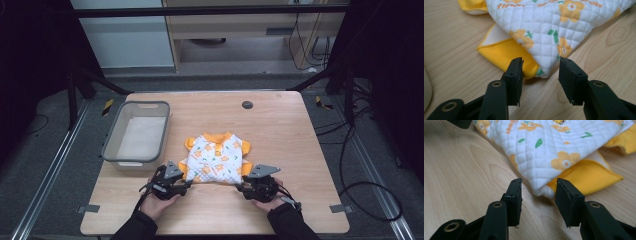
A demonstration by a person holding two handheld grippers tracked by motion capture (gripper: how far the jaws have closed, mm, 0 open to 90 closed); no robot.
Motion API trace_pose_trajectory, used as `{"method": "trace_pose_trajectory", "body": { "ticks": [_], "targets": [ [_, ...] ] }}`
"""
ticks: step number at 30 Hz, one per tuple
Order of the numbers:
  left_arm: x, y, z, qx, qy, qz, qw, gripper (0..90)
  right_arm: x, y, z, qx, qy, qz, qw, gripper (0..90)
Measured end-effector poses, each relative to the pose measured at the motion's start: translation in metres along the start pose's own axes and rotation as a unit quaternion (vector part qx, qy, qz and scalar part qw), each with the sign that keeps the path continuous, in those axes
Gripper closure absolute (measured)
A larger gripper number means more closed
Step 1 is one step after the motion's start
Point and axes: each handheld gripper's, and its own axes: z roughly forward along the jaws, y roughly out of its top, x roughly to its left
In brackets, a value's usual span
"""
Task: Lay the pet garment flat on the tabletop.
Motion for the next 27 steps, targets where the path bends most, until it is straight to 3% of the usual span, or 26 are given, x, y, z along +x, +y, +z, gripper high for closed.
{"method": "trace_pose_trajectory", "body": {
  "ticks": [7, 15, 18, 27],
  "targets": [
    [0.003, 0.000, 0.004, 0.014, -0.002, -0.010, 0.9999, 70.0, -0.001, -0.001, 0.005, 0.013, -0.015, -0.014, 0.9997, 68.7],
    [0.005, 0.001, 0.004, 0.022, -0.011, -0.014, 0.9996, 80.2, -0.001, 0.002, 0.004, 0.024, -0.006, -0.018, 0.9995, 82.5],
    [0.006, 0.003, 0.000, 0.016, -0.023, -0.020, 0.9994, 82.2, -0.002, 0.004, 0.001, 0.020, 0.004, -0.011, 0.9997, 89.0],
    [0.002, 0.009, -0.021, -0.020, -0.047, -0.020, 0.9985, 83.5, -0.007, 0.007, -0.015, 0.006, 0.027, 0.001, 0.9996, 90.0]
  ]
}}
